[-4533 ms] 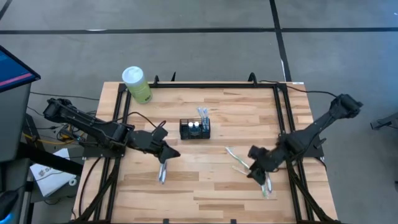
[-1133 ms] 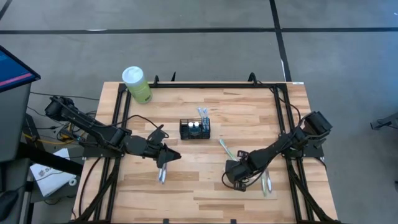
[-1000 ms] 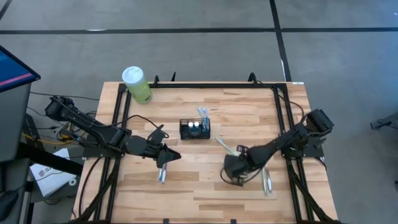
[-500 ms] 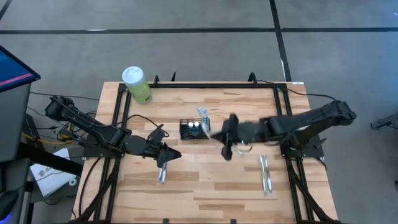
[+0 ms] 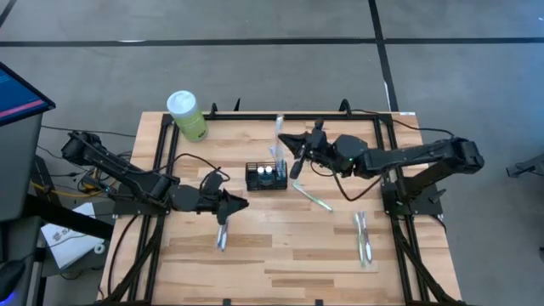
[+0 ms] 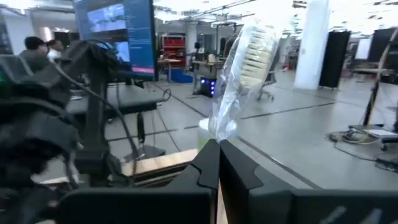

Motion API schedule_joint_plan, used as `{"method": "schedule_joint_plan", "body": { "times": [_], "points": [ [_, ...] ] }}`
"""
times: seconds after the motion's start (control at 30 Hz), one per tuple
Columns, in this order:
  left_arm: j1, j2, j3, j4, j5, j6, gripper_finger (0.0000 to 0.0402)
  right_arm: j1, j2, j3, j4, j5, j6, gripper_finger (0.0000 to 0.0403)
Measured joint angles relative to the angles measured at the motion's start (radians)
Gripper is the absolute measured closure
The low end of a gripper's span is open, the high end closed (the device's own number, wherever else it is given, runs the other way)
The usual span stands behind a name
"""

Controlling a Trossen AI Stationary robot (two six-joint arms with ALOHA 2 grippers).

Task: Pick & Place toothbrushing station
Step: Put the orange toothbrush into the black mesh organizer

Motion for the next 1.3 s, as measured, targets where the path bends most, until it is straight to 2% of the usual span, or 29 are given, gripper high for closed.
{"method": "schedule_joint_plan", "body": {
  "times": [0.27,0.47,0.6,0.8,1.0,1.3],
  "points": [
    [0.001,0.000,0.000,0.000,-0.080,0.063,0.0302,0.010,0.003,-0.218,0.227,0.008,0.028,0.0403],
    [0.001,0.000,0.000,-0.001,-0.126,0.079,0.0302,0.056,0.002,-0.272,0.267,0.078,-0.038,0.0403],
    [0.001,0.000,0.000,-0.001,-0.150,0.080,0.0302,0.065,0.057,-0.329,0.426,0.080,-0.059,0.0403],
    [0.001,0.000,0.000,-0.005,-0.155,0.084,0.0302,0.064,0.206,-0.337,0.625,0.079,-0.102,0.0403],
    [0.001,0.000,0.000,-0.008,-0.155,0.084,0.0302,0.062,0.326,-0.337,0.712,0.098,-0.089,0.0403],
    [0.001,0.000,0.000,-0.015,-0.154,0.099,0.0302,0.088,0.366,-0.337,0.783,0.168,-0.110,0.0403]
  ]
}}
